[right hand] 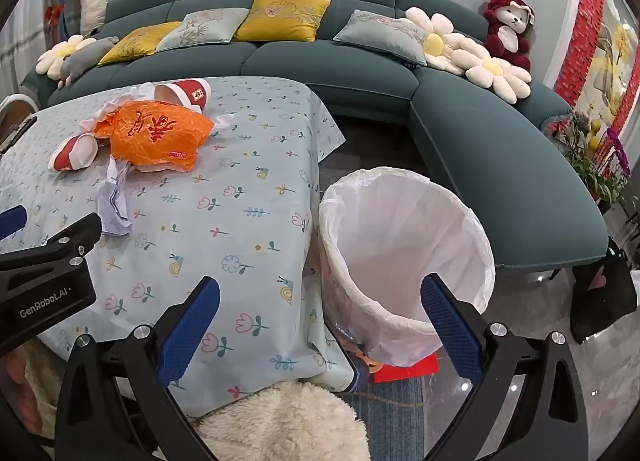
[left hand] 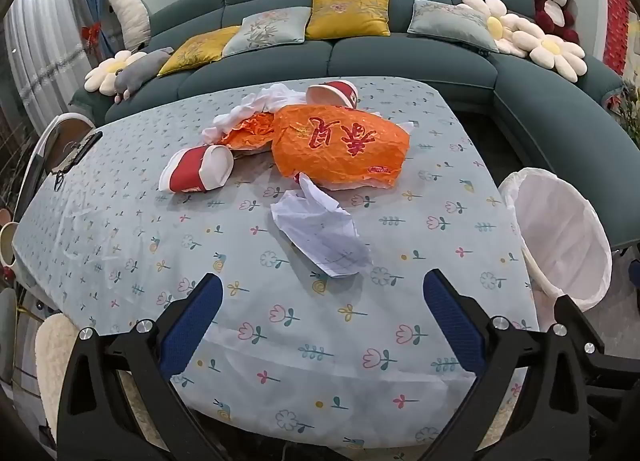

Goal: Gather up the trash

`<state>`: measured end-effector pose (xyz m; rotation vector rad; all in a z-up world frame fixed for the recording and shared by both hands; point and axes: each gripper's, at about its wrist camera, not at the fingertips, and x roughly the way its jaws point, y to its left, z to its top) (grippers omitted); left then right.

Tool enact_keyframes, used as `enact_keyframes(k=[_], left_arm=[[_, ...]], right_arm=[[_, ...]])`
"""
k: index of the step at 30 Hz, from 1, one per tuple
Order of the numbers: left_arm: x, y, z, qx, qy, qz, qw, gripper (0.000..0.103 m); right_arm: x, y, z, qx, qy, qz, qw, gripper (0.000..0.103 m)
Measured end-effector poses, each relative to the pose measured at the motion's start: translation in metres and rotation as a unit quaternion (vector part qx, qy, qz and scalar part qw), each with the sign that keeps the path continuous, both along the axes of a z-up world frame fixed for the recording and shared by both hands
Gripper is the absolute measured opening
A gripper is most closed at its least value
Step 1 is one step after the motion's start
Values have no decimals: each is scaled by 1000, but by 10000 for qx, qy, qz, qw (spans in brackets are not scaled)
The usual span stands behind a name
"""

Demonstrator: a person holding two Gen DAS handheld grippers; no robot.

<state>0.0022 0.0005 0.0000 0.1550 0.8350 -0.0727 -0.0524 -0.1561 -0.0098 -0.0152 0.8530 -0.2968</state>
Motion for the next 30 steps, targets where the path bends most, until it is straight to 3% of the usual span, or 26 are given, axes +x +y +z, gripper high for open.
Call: enact_keyframes(k=[30], left_arm=[[-8, -11, 20, -30, 89, -104, 9999, 96]], right_arm=[[-10, -9, 19, 11, -173, -124, 9998, 96]])
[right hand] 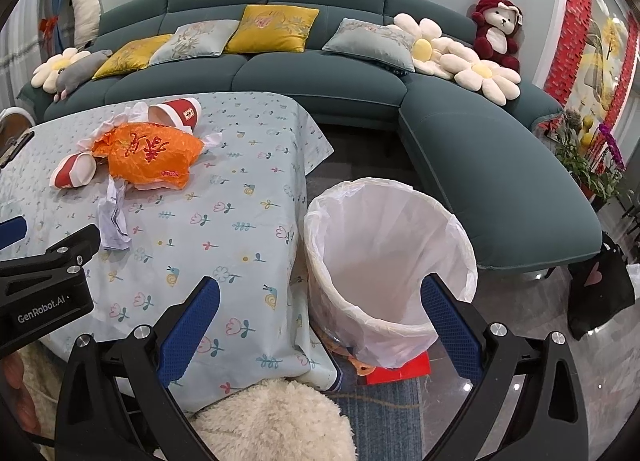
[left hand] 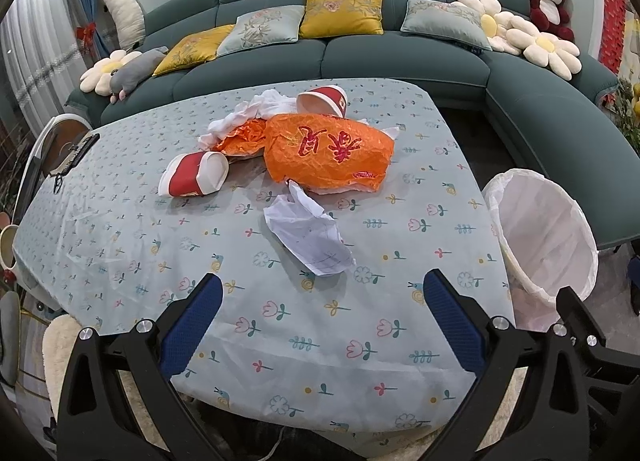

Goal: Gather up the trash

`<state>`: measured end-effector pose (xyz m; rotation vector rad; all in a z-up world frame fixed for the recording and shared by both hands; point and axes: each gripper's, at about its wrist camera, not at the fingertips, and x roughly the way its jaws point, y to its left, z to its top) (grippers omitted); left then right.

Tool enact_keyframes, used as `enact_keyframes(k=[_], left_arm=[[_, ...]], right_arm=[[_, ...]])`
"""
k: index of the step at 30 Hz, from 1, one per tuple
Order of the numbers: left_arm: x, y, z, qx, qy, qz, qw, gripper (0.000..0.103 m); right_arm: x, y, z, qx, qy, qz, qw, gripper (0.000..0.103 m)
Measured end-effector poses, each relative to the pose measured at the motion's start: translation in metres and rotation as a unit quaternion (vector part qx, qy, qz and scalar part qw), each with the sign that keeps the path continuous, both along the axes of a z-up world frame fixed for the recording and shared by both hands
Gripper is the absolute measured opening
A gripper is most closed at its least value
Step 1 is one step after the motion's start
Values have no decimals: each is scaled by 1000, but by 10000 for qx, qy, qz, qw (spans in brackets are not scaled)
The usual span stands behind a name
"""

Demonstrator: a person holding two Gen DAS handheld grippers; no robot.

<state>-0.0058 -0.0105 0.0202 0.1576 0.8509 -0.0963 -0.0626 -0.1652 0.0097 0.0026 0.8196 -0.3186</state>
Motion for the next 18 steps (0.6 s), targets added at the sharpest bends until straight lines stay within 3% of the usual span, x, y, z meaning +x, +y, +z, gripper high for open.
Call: enact_keyframes(k=[18], left_arm=[[-3, 4, 7, -28, -67, -28, 10000, 96]], right_arm=[[-4, 5, 8, -83, -68, 2, 9999, 96]])
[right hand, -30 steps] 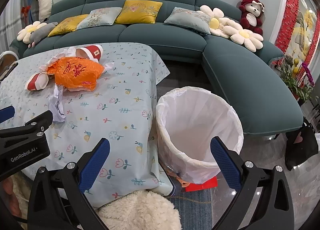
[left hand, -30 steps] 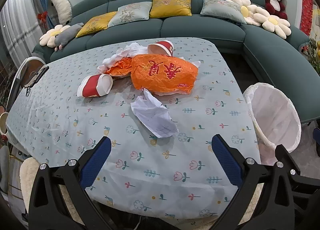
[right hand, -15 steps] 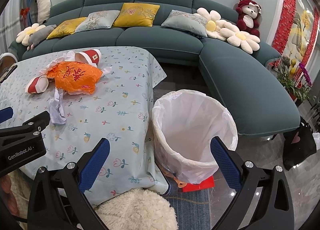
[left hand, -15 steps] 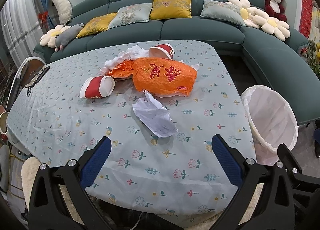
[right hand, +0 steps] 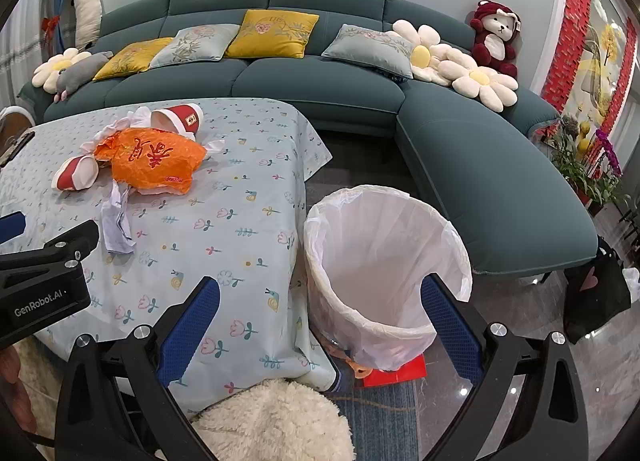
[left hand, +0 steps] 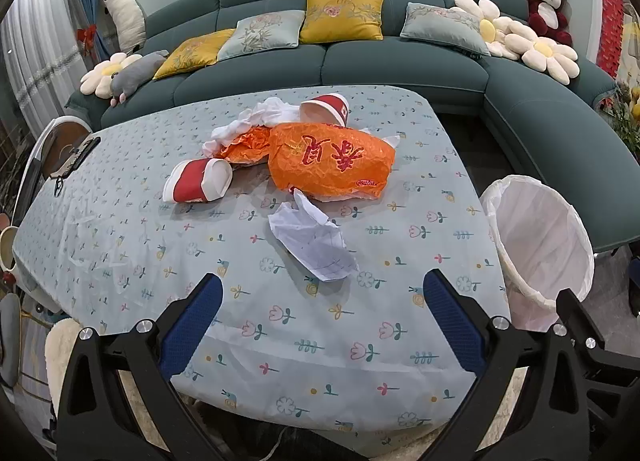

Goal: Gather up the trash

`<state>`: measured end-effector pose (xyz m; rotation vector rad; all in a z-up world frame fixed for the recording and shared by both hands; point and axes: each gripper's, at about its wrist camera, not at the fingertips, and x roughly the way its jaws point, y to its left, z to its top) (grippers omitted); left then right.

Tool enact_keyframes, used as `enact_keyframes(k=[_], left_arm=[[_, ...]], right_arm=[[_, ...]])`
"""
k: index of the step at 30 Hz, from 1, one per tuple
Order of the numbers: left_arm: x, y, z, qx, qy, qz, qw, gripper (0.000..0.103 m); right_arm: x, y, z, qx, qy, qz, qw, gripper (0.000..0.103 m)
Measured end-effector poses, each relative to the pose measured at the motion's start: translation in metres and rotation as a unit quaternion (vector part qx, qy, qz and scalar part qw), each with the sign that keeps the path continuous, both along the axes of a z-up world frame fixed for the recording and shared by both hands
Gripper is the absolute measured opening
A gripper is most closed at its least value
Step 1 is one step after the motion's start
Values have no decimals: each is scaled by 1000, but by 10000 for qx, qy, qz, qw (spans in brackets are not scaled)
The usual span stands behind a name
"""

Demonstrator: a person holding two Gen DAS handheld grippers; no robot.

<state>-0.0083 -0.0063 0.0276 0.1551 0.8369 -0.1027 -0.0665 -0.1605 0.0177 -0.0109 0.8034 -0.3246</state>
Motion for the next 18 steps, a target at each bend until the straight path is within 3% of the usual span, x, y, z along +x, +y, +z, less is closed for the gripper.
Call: enact_keyframes(k=[18], left_arm=[[6, -3, -3, 27, -2, -18, 10000, 96]], right_arm=[[9, -3, -1, 29, 26, 41, 10000, 96]])
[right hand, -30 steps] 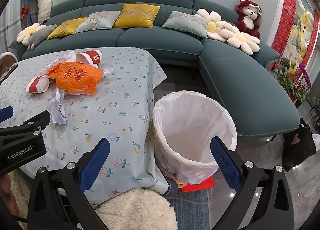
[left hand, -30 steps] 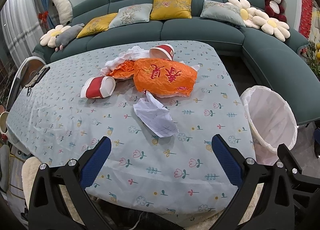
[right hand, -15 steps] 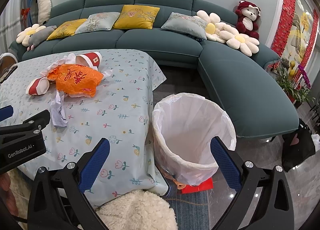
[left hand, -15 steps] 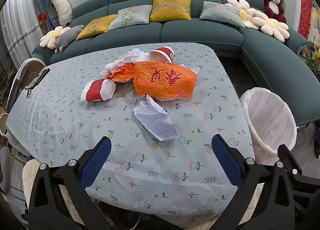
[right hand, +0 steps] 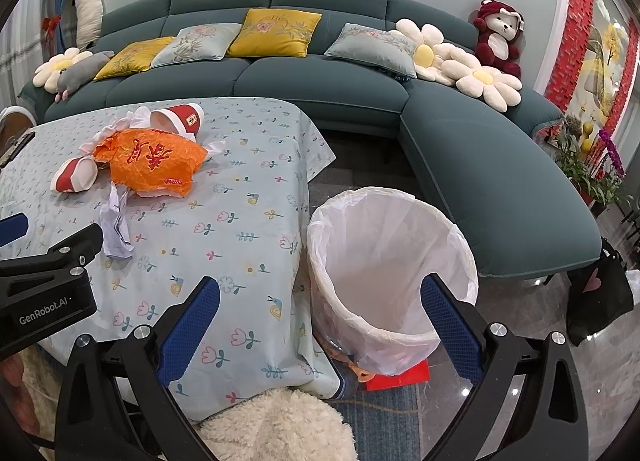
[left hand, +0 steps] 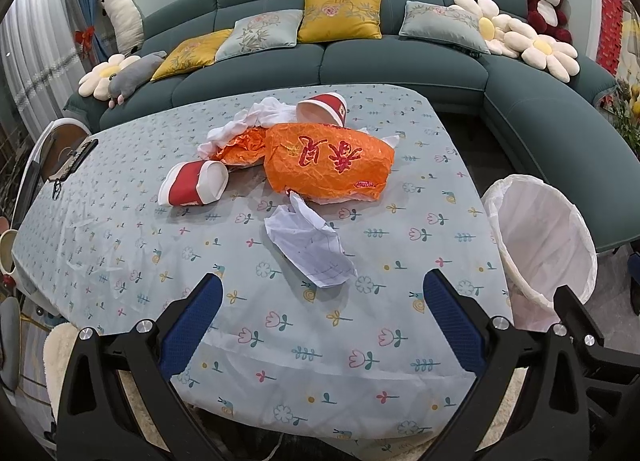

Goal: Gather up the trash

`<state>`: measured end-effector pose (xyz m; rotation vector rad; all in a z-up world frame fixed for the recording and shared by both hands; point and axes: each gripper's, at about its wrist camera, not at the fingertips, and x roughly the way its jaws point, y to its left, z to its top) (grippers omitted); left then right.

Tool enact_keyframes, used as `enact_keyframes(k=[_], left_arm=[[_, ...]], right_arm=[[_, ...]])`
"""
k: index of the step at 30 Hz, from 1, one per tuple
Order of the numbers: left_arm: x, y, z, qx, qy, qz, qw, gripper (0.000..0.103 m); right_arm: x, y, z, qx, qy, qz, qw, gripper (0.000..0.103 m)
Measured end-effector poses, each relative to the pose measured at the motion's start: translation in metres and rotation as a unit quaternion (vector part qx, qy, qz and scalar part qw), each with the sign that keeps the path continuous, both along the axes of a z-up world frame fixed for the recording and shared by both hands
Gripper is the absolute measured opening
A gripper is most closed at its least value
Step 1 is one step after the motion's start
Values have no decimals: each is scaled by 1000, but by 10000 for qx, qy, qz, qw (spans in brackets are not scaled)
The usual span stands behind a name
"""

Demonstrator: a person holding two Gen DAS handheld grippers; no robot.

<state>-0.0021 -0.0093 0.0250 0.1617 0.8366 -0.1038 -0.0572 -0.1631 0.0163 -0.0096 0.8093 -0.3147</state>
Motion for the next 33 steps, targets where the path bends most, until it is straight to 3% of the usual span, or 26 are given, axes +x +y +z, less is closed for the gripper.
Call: enact_keyframes(k=[33], left_arm=[[1, -5, -5, 56, -53, -50, 10000, 96]], right_arm=[[3, -1, -3, 16, 16, 4, 10000, 96]])
